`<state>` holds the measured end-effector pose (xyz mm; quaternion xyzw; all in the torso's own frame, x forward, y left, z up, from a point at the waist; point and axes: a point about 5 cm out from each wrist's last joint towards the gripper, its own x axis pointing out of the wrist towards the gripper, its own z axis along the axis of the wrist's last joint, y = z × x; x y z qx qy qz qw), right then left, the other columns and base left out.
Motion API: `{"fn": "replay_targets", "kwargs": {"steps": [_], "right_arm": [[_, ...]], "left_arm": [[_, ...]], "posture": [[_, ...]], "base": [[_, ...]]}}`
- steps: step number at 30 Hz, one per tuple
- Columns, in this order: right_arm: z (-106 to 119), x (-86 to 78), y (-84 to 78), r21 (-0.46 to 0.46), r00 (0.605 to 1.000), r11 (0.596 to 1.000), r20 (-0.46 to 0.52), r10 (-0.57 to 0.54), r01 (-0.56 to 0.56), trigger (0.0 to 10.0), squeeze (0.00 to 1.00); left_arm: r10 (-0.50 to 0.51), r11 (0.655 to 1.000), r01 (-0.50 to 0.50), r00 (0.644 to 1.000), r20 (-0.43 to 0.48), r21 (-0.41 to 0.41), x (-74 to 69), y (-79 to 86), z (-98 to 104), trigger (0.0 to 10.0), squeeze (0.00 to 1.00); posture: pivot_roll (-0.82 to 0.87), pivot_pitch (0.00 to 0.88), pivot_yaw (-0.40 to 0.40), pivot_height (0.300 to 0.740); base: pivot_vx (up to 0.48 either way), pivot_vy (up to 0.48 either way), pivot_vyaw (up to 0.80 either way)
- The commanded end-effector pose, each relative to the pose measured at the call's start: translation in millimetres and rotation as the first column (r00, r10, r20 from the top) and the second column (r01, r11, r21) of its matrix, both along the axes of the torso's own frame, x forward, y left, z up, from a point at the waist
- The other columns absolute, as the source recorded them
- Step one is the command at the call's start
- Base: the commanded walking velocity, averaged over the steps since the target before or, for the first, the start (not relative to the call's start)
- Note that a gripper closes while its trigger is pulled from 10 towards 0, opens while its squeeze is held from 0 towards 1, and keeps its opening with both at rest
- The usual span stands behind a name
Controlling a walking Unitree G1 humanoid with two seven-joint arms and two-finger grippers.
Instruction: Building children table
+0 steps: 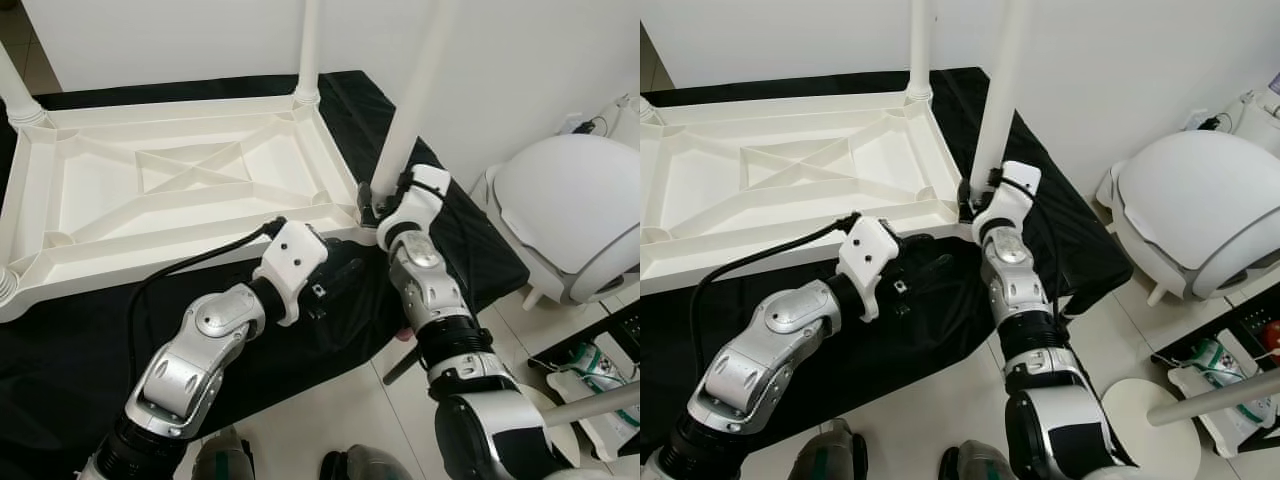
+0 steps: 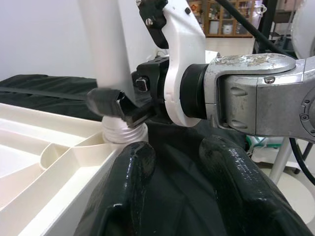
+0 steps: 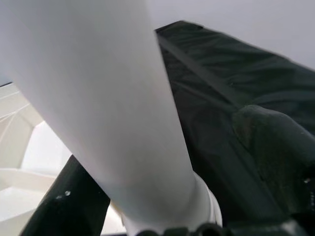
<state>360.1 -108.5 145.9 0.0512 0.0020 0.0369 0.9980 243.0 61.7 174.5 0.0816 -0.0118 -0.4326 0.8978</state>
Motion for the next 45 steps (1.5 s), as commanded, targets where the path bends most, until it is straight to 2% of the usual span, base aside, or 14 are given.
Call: {"fn": "replay_targets", "kwargs": {"steps": [1,3,6,7,9,16,23,27,37,38,41,42,44,45], "right_arm": [[-2,-1.7,-4.4,0.011,1.0,1.0,-0.02,0.016,-0.016,10.0,1.0],[-4,-2.5,-6.6,0.023,0.99,0.99,-0.027,0.141,-0.14,10.0,1.0],[-5,-2.5,-7.4,0.027,0.982,0.982,-0.028,0.188,-0.188,10.0,1.0],[-7,-2.5,-6.6,0.018,0.955,0.956,-0.04,0.294,-0.293,10.0,0.0],[-8,-1.7,-8.5,0.008,0.944,0.944,-0.034,0.329,-0.329,10.0,0.0],[-2,8.1,-32.5,-0.134,0.893,0.884,-0.013,0.45,-0.448,10.0,0.0],[3,14.4,-45.6,-0.198,0.867,0.848,-0.02,0.499,-0.492,10.0,0.0],[3,16.7,-44.8,-0.207,0.84,0.819,-0.032,0.542,-0.536,10.0,0.0],[-2,18.4,-32.6,-0.214,0.818,0.792,-0.064,0.572,-0.571,10.0,0.0],[-3,19.0,-28.5,-0.218,0.819,0.793,-0.065,0.571,-0.57,8.5,0.0],[-3,19.6,-23.9,-0.221,0.819,0.792,-0.065,0.57,-0.569,8.5,0.0],[-4,19.3,-22.0,-0.221,0.818,0.791,-0.068,0.572,-0.571,3.2,0.0],[-5,19.2,-21.1,-0.221,0.816,0.789,-0.07,0.574,-0.574,3.2,0.0],[-7,18.8,-20.3,-0.226,0.814,0.785,-0.076,0.576,-0.577,0.0,0.0]], "left_arm": [[-0.014,1.0,0.014,1.0,-0.015,0.002,-1.3,-0.9,-3,10.0,0.0],[-0.003,1.0,0.003,1.0,-0.006,0.007,0.1,1.2,-2,10.0,0.0],[0.0,1.0,0.0,1.0,-0.003,0.007,0.7,1.9,-2,10.0,0.0],[0.005,1.0,-0.005,1.0,0.001,0.007,1.9,2.7,-1,10.0,0.0],[0.009,1.0,-0.009,1.0,0.007,0.007,2.9,3.1,0,10.0,0.0],[0.016,1.0,-0.016,1.0,0.015,-0.004,5.1,3.6,3,10.0,0.0],[0.014,1.0,-0.014,1.0,0.009,0.002,4.7,4.4,2,10.0,0.0],[0.013,1.0,-0.013,1.0,0.009,0.004,4.5,4.7,3,10.0,0.0],[0.013,1.0,-0.014,1.0,0.01,0.008,4.6,5.1,3,10.0,0.0],[0.014,1.0,-0.014,1.0,0.01,0.008,4.3,4.9,3,10.0,0.0],[0.014,1.0,-0.014,1.0,0.011,0.008,4.0,4.7,4,10.0,0.0],[0.015,1.0,-0.015,1.0,0.011,0.007,4.0,4.8,4,10.0,0.0],[0.016,1.0,-0.016,1.0,0.011,0.006,4.0,4.8,4,10.0,0.0],[0.018,1.0,-0.018,1.0,0.011,0.005,4.0,4.8,4,10.0,0.0]], "posture": [[0.01,0.0,-0.088,0.74],[0.01,0.0,-0.088,0.74],[0.01,0.0,-0.088,0.74],[0.0,0.0,-0.087,0.74],[0.0,0.0,-0.085,0.74],[0.0,0.0,-0.076,0.74],[0.01,0.001,-0.073,0.74],[0.02,0.0,-0.071,0.74],[0.03,0.0,-0.07,0.74],[0.03,0.0,-0.072,0.74],[0.03,0.0,-0.072,0.74],[0.04,0.0,-0.075,0.74],[0.04,0.0,-0.075,0.74],[0.04,0.0,-0.078,0.74]], "base": [[0.0,0.0,0.0],[0.0,0.0,0.0],[0.0,0.0,0.0],[0.0,0.0,0.0],[0.0,0.0,0.0],[0.0,0.0,0.0],[0.0,0.0,0.0],[0.0,0.0,0.0],[0.0,0.0,0.0],[0.0,0.0,0.0],[0.0,0.0,0.0],[0.0,0.0,0.0],[0.0,0.0,0.0],[0.0,0.0,0.0]]}}
